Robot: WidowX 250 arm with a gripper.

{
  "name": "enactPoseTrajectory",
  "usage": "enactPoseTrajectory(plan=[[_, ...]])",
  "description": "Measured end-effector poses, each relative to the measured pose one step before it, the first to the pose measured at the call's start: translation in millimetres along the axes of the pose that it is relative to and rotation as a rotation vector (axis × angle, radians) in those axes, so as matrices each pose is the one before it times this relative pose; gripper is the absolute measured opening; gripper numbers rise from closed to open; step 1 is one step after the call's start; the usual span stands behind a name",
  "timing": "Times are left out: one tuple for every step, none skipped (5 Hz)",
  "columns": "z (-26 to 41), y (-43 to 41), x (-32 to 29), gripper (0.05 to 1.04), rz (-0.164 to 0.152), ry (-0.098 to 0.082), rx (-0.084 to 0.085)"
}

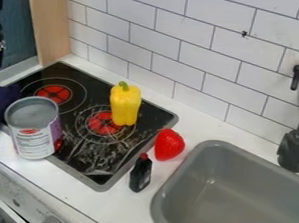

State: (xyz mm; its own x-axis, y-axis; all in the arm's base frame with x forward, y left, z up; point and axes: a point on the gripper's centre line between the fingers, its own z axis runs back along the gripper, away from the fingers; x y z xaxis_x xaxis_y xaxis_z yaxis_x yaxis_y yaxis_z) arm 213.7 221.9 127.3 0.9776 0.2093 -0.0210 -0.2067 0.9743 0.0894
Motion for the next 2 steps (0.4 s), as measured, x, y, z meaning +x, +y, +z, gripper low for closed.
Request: enactPoseTrajectory(plan=[[-8.24, -1.94, -1.33, 1.000, -0.0020, 0.0240, -0.0164], [28.76, -20.18, 0.80, 1.000, -0.0871, -0.0684, -0.0186]])
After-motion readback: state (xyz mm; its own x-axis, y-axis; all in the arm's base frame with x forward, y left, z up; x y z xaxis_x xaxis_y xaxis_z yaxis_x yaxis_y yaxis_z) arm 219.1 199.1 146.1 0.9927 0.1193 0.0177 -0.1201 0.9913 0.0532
